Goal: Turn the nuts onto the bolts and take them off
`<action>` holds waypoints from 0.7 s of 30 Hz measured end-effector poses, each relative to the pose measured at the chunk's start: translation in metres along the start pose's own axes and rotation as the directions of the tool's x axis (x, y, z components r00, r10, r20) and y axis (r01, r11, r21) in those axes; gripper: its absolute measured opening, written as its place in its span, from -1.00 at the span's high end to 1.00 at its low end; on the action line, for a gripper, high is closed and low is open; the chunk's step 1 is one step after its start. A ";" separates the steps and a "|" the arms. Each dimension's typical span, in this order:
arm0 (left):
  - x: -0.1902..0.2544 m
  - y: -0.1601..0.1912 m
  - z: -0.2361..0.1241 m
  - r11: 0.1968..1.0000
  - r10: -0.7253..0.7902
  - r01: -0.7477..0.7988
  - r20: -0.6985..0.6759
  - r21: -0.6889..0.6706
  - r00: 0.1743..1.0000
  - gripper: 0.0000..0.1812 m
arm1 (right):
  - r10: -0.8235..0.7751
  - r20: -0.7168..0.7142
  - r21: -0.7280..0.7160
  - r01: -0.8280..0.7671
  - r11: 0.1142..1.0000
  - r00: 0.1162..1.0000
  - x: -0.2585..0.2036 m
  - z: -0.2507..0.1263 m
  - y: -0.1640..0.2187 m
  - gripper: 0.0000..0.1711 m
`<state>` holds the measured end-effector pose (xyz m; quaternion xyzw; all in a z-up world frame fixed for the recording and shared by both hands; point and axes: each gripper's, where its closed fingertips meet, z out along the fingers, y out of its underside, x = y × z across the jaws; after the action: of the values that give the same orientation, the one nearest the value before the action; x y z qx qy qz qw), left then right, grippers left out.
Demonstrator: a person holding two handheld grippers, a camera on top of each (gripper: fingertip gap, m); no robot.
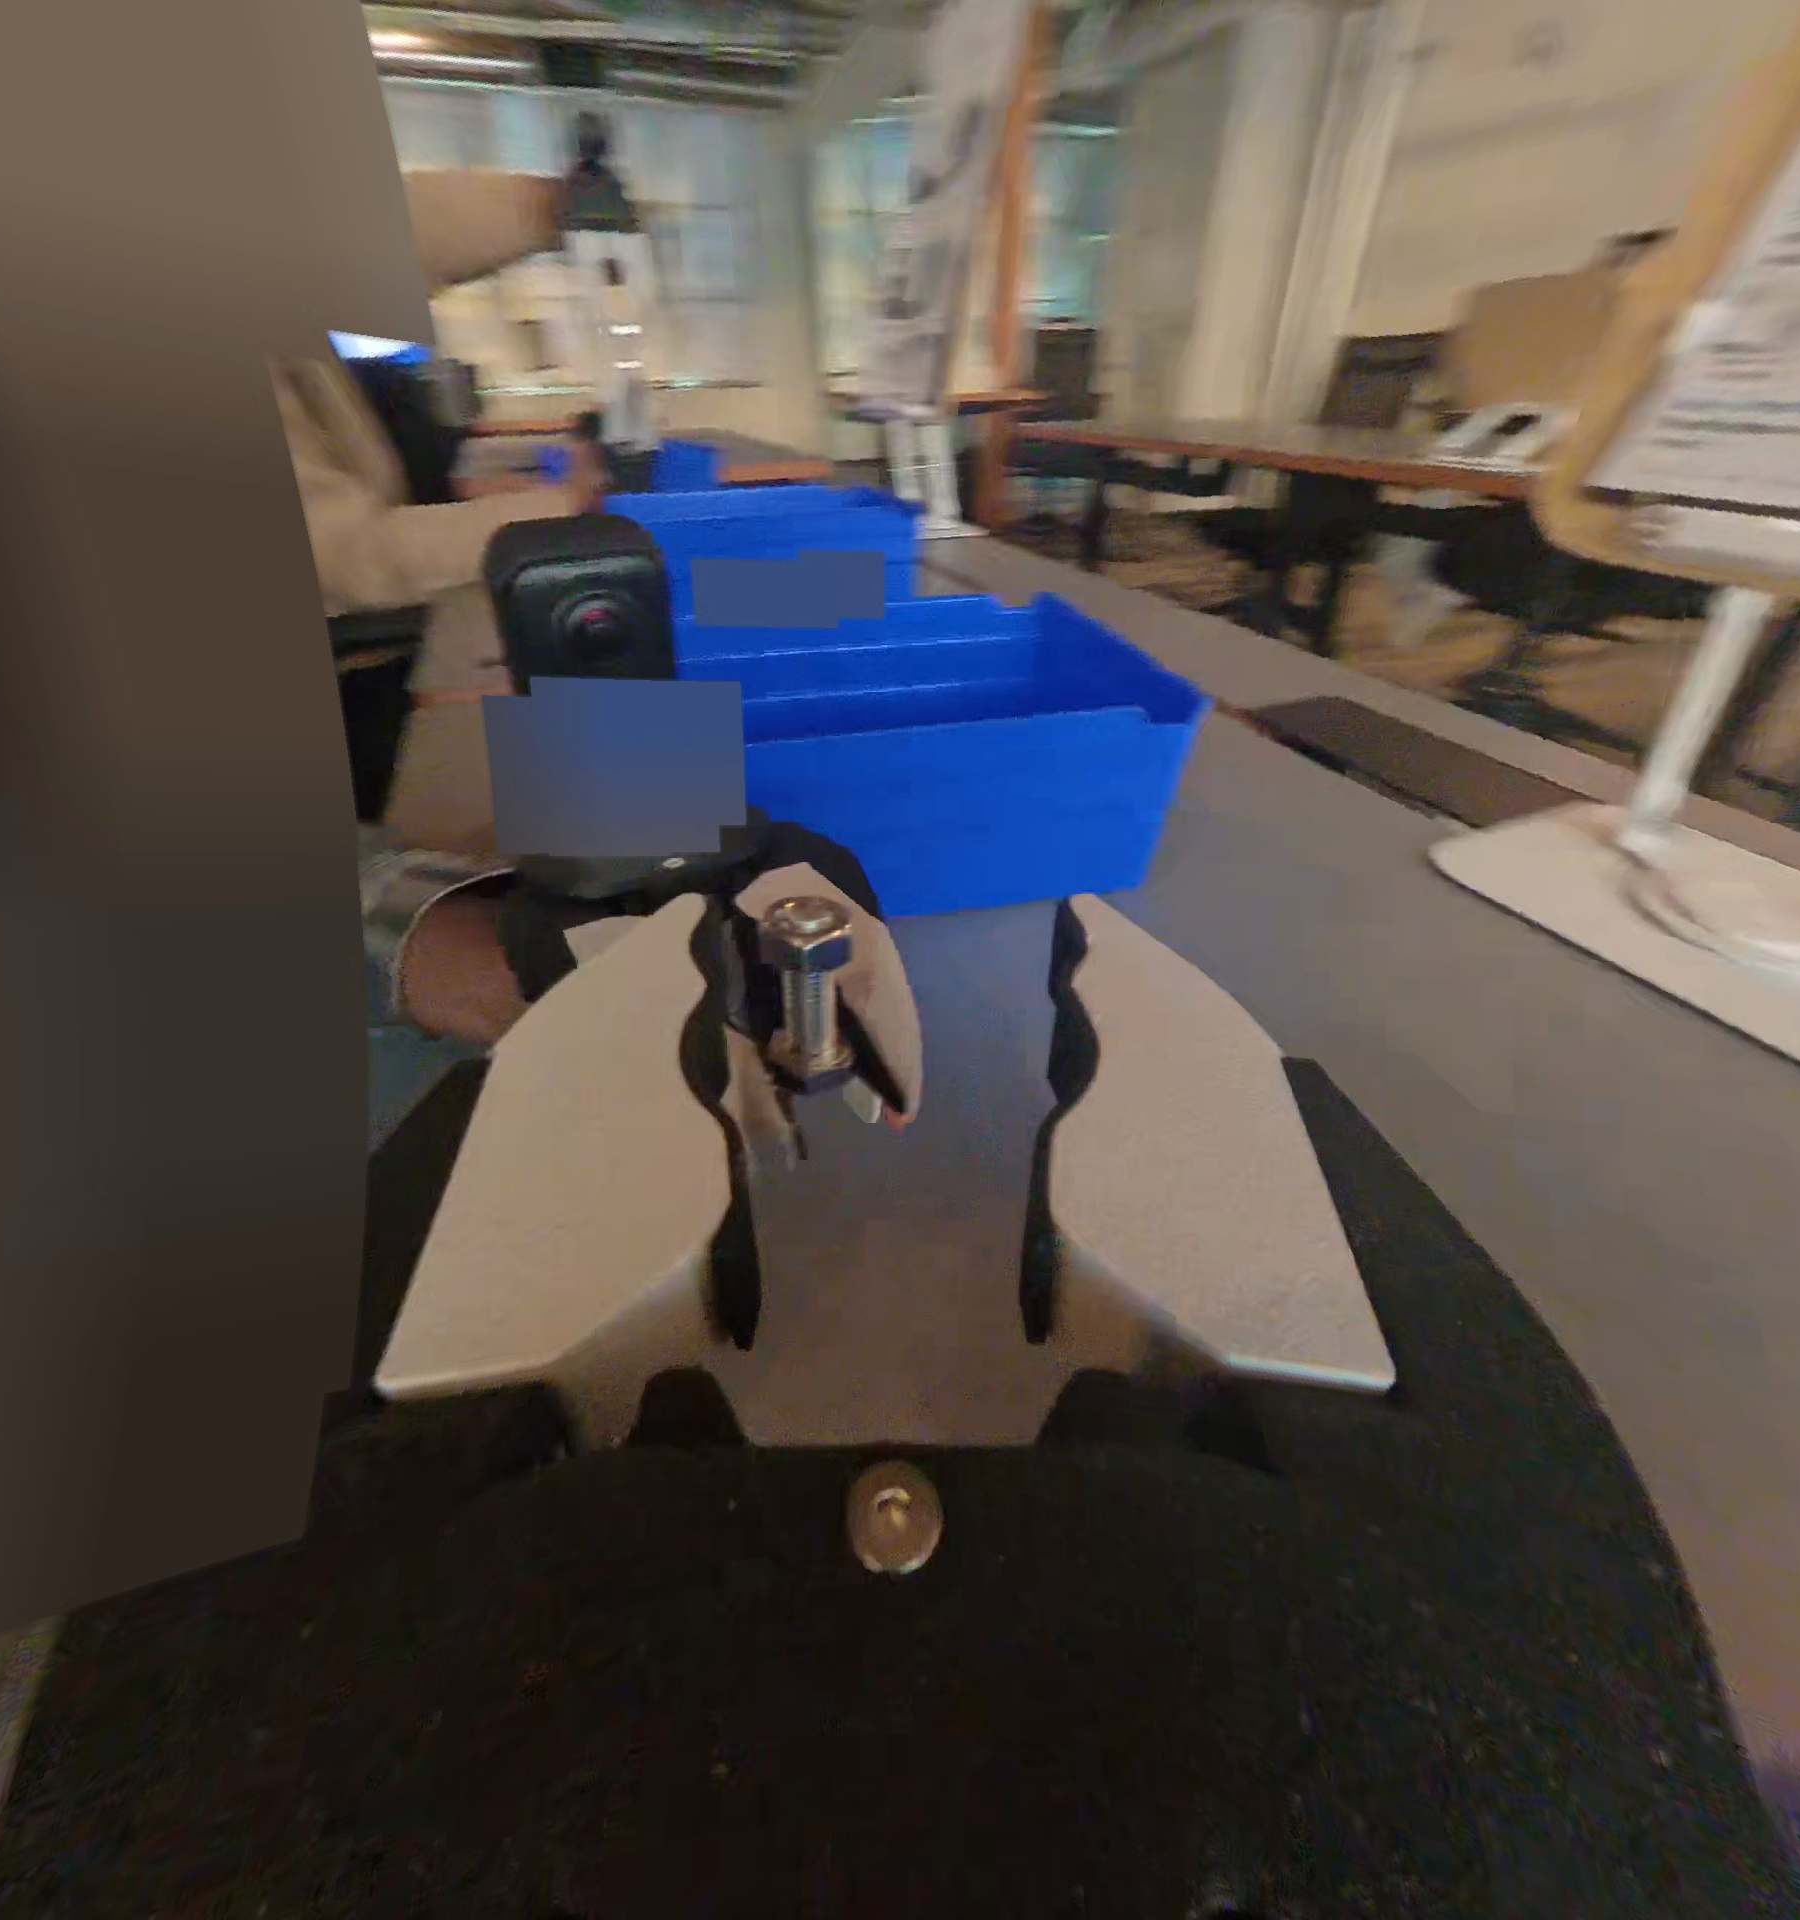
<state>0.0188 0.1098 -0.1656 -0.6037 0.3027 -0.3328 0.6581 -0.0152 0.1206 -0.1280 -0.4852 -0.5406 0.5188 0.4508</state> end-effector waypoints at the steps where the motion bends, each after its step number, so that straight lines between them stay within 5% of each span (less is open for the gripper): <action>1: 0.000 0.000 0.000 1.000 0.006 -0.006 0.010 0.001 1.000 0.78 | 0.005 -0.076 0.003 -0.005 1.000 0.997 -0.005 -0.002 0.001 0.29; 8: -0.002 0.001 0.000 1.000 0.026 -0.026 0.042 -0.008 0.999 0.78 | -0.085 -0.487 -0.109 0.036 0.993 0.869 -0.009 0.001 0.015 0.42; 11: -0.001 0.001 0.000 0.999 0.039 -0.038 0.043 -0.014 0.998 0.78 | -0.033 -0.482 -0.072 -0.002 0.997 0.875 -0.010 0.008 0.015 0.52; 13: -0.001 0.001 0.000 0.999 0.042 -0.041 0.045 -0.015 0.998 0.78 | -0.007 -0.492 -0.024 -0.005 1.000 0.870 -0.008 0.004 0.009 0.76; 18: 0.001 0.002 0.001 0.999 0.046 -0.046 0.025 -0.021 0.999 0.78 | -0.066 -0.387 -0.045 0.052 0.998 0.920 -0.013 0.002 0.010 0.77; 21: 0.005 0.001 -0.001 0.999 0.032 -0.032 -0.009 -0.012 0.999 0.78 | -0.091 -0.190 -0.032 0.086 0.996 0.978 -0.021 0.003 0.009 0.77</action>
<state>0.0213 0.1056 -0.1669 -0.6014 0.3173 -0.3232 0.6581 -0.0154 0.0994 -0.1370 -0.5136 -0.5217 0.4428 0.5176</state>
